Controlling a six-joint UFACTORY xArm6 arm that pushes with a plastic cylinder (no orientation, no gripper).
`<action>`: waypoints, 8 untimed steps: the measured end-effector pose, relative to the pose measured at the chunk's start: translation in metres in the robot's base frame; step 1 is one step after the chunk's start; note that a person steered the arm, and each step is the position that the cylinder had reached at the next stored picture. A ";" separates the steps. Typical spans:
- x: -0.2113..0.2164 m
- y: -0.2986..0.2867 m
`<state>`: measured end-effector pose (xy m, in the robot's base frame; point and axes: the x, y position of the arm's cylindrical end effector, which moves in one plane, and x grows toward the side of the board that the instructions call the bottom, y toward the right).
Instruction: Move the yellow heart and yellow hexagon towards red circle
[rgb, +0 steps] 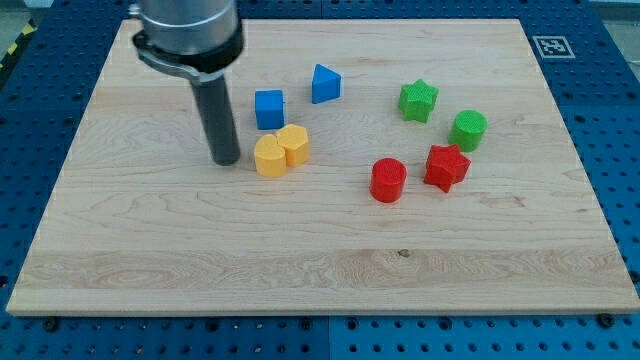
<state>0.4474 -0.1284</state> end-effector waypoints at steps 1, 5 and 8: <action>-0.014 -0.017; -0.018 0.045; -0.002 0.084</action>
<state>0.4458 -0.0442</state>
